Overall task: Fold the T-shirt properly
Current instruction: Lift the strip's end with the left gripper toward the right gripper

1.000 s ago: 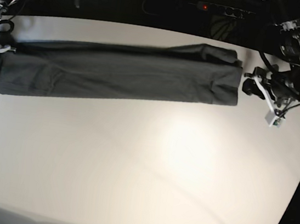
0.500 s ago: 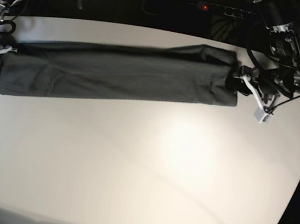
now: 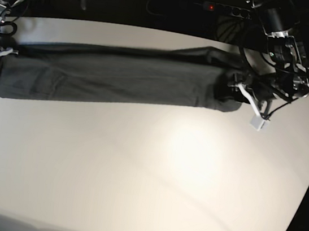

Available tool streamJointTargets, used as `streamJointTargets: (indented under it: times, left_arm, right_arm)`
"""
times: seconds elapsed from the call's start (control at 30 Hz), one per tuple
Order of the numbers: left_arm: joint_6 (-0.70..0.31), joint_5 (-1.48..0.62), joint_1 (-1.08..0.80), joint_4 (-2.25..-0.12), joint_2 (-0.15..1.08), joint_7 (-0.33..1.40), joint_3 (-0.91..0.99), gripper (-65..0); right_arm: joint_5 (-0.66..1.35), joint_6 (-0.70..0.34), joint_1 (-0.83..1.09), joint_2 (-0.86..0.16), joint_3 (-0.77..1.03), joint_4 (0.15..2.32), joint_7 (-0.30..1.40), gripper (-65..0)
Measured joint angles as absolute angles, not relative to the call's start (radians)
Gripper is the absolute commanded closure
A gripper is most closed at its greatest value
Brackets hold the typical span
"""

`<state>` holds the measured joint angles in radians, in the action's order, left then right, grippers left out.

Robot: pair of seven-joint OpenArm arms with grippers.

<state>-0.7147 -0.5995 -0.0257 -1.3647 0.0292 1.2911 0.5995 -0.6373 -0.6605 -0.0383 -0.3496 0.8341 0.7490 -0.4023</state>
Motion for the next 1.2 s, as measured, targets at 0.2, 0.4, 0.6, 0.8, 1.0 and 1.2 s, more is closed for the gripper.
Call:
streamJointTargets:
  times: [0.2,0.4,0.6,0.8,1.0,1.2]
  left_arm:
    - [-0.710,-0.592,-0.030,-1.356,0.030,1.301,0.599,-2.0]
    - [-0.709,-0.588,-0.030,-1.362,0.024,1.308,0.598,-3.1]
    - [-0.706,-0.546,0.015,-1.363,-0.013,1.353,0.598,-3.1]
    - [-0.703,-0.497,0.060,-1.350,-0.093,1.377,0.476,-3.1]
    - [-0.699,-0.463,0.096,-1.347,-0.110,1.400,0.436,-3.1]
    - [-0.694,-0.606,0.105,-1.344,-0.112,1.406,0.385,-3.1]
  right_arm:
    - [-0.637,-0.661,-0.038,-0.349,0.834,0.749,-0.402,-0.3]
    - [-0.637,-0.659,-0.038,-0.344,0.834,0.749,-0.402,-0.3]
    - [-0.646,-0.636,-0.039,-0.326,0.834,0.753,-0.406,-0.3]
    - [-0.646,-0.630,-0.039,-0.318,0.834,0.755,-0.411,-0.3]
    - [-0.646,-0.630,-0.039,-0.318,0.834,0.755,-0.411,-0.3]
    - [-0.646,-0.630,-0.039,-0.318,0.834,0.755,-0.411,-0.3]
